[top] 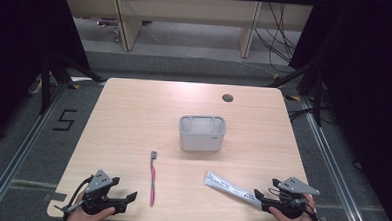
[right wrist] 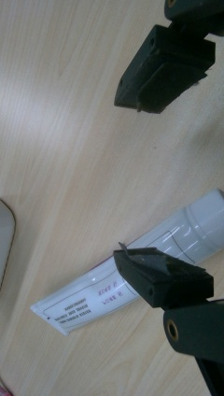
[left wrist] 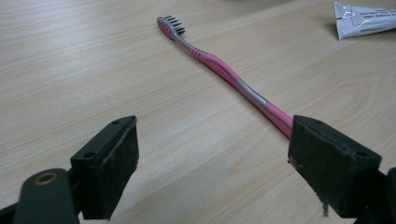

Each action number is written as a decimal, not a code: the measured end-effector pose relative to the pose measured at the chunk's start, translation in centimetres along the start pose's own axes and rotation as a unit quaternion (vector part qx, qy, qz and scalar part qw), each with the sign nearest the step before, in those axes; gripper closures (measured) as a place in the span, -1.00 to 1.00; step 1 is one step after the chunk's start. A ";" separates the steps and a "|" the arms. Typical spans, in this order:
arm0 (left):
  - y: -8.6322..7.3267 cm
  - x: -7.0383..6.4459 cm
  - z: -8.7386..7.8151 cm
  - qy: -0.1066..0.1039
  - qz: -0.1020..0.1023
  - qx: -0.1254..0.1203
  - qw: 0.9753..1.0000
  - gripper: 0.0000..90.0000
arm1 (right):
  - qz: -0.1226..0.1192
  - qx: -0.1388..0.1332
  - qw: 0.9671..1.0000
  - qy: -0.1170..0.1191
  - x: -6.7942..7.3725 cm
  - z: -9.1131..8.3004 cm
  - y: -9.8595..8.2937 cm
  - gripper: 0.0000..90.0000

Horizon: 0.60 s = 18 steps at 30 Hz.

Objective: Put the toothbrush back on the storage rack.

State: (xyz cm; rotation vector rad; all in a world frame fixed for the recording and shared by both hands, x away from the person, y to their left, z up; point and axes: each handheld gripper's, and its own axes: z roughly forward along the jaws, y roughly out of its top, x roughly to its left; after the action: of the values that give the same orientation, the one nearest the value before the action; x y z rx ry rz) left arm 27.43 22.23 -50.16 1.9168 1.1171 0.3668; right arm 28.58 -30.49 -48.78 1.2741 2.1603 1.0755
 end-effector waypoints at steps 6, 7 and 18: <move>0.0 0.0 0.0 0.001 -0.002 0.001 1.000 -0.65 | 0.003 -0.002 1.000 0.001 -0.1 0.0 0.0 -0.49; 0.0 0.0 0.0 0.001 -0.003 0.001 1.000 -0.65 | 0.003 -0.003 1.000 0.001 -0.1 0.0 0.0 -0.49; 0.0 0.1 -0.1 -0.005 0.018 0.016 1.000 -0.66 | 0.002 -0.004 1.000 -0.001 -0.1 0.0 0.0 -0.48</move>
State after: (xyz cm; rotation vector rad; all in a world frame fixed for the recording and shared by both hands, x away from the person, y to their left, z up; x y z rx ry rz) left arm 27.38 22.42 -50.14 1.9660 1.0891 0.3606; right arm 28.65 -30.56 -48.81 1.2756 2.1506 1.0838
